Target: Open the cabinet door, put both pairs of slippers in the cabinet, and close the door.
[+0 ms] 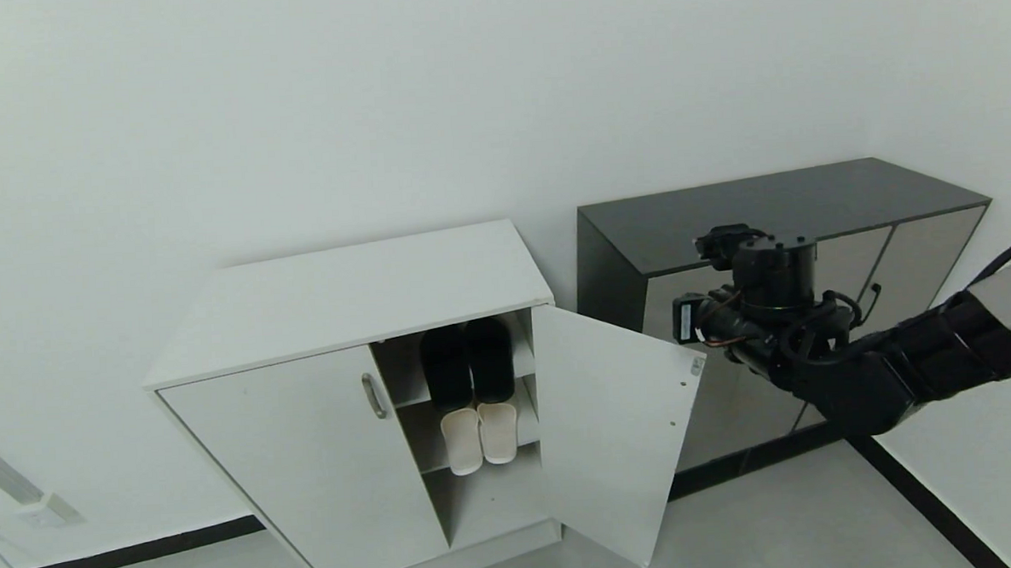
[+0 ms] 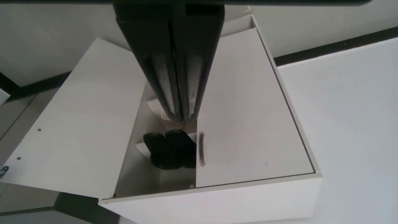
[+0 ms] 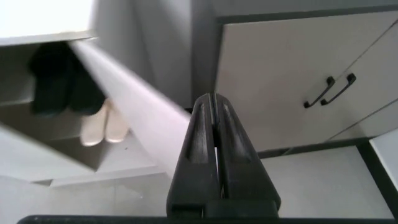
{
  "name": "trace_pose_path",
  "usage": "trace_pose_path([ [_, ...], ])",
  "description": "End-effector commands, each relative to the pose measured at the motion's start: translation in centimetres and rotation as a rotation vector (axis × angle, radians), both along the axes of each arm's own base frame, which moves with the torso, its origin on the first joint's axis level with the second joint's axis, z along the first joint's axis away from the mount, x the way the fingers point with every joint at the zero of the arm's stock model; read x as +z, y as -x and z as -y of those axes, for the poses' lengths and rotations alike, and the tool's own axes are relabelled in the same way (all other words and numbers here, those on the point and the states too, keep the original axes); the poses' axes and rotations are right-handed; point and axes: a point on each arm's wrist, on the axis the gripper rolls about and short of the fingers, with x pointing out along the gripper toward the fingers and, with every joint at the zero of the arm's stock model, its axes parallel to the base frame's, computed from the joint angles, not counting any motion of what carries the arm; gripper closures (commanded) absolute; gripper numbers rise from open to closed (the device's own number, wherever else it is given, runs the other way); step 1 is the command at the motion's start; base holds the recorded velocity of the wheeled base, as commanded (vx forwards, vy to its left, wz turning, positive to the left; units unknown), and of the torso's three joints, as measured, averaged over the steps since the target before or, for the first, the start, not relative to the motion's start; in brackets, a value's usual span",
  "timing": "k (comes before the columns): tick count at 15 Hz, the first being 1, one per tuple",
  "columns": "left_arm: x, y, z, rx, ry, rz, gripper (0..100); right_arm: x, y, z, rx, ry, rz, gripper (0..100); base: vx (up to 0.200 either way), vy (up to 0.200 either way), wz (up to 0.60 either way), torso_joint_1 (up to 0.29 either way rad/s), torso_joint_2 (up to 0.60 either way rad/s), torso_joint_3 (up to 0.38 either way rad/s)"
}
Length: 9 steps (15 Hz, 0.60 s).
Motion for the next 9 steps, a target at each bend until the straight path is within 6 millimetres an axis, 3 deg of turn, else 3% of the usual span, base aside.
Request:
trace_pose_path([
  [1, 0.0, 0.0, 0.0, 0.001, 0.0, -0.001, 100, -1.4, -1.9, 0.4, -0.019, 0.009, -0.024, 100, 0.0, 0.0, 0.0, 0.0, 0.0, 0.0],
  [9, 0.0, 0.0, 0.0, 0.001, 0.0, -0.001, 100, -4.0, -3.9, 0.2, 0.013, 0.033, -0.118, 100, 0.0, 0.0, 0.0, 0.0, 0.0, 0.0],
])
